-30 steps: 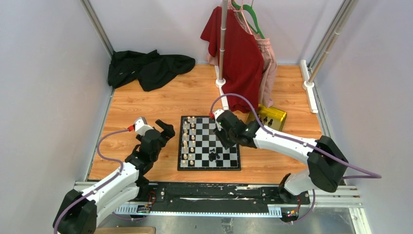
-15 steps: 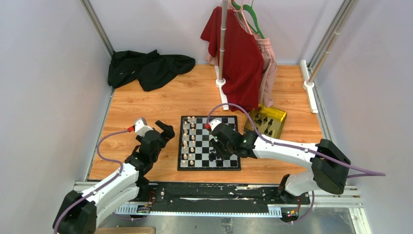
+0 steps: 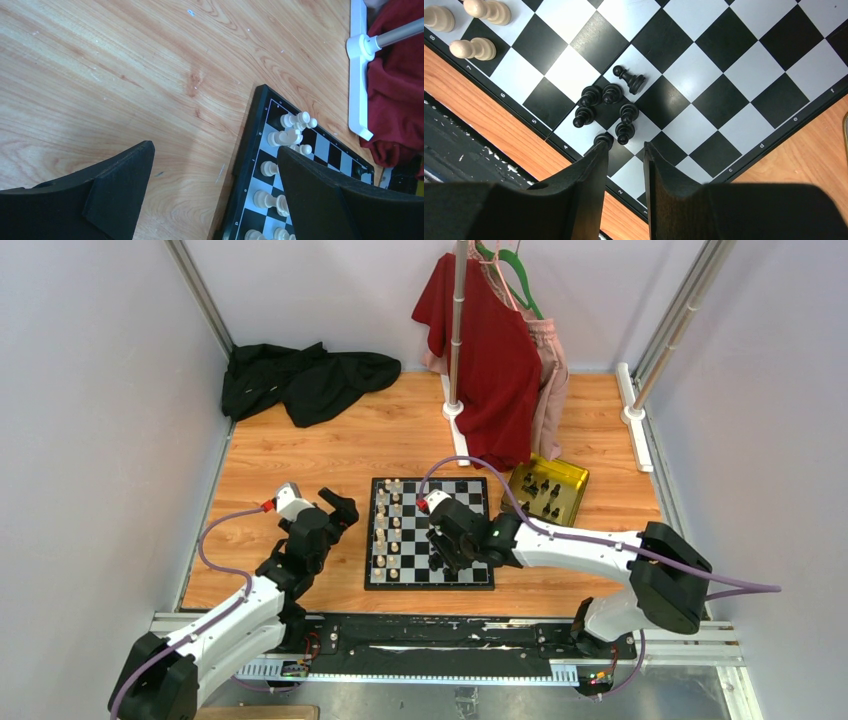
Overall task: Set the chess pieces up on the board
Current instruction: Pick up the chess piece from the chessboard.
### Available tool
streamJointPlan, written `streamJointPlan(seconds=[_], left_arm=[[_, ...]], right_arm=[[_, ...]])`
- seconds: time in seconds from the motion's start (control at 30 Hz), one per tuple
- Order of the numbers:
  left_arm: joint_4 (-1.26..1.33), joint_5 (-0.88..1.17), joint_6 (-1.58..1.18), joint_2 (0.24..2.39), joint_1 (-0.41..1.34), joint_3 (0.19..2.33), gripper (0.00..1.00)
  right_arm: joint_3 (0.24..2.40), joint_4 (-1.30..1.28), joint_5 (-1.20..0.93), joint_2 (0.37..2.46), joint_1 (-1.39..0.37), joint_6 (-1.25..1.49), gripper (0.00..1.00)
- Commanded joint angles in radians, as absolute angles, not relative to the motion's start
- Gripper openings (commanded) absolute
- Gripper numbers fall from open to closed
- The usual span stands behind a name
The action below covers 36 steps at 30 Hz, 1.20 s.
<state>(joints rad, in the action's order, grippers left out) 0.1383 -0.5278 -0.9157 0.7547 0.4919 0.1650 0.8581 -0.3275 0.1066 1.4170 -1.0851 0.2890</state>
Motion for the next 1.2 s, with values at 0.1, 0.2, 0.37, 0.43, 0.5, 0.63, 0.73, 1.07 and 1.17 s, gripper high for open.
streamJointPlan(seconds=[0.1,0.2,0.37,0.43,0.5,0.63,0.73,1.07,1.17], left_arm=[[0.147,-0.556,-0.917,0.74,0.485,0.148,1.0],[0.147,-0.558,-0.917,0.74,0.485,0.146,1.0],[0.147,-0.562,-0.916,0.74,0.485,0.144,1.0],[0.147,-0.562,-0.917,0.74,0.485,0.143,1.0],[0.146,-0.562,-0.917,0.741,0.485,0.143,1.0],[0.149,-0.564,-0.916,0.742,0.484,0.144,1.0],[0.148,-0.563,-0.916,0.743,0.485,0.144,1.0],[0.147,-0.557,-0.914,0.738,0.485,0.149,1.0],[0.147,-0.554,-0.916,0.738,0.485,0.152,1.0]], right_arm=[[0.863,-0.303,0.123,1.442,-1.101,0.304,0.35],[0.867,-0.297,0.119,1.453,-1.101,0.302,0.34],[0.87,-0.292,0.117,1.468,-1.101,0.301,0.32],[0.87,-0.289,0.118,1.472,-1.101,0.301,0.31],[0.868,-0.286,0.117,1.476,-1.101,0.301,0.3],[0.868,-0.278,0.114,1.485,-1.102,0.301,0.23],[0.87,-0.277,0.112,1.493,-1.101,0.299,0.17],[0.89,-0.343,0.143,1.438,-1.101,0.302,0.0],[0.906,-0.383,0.164,1.411,-1.101,0.297,0.0]])
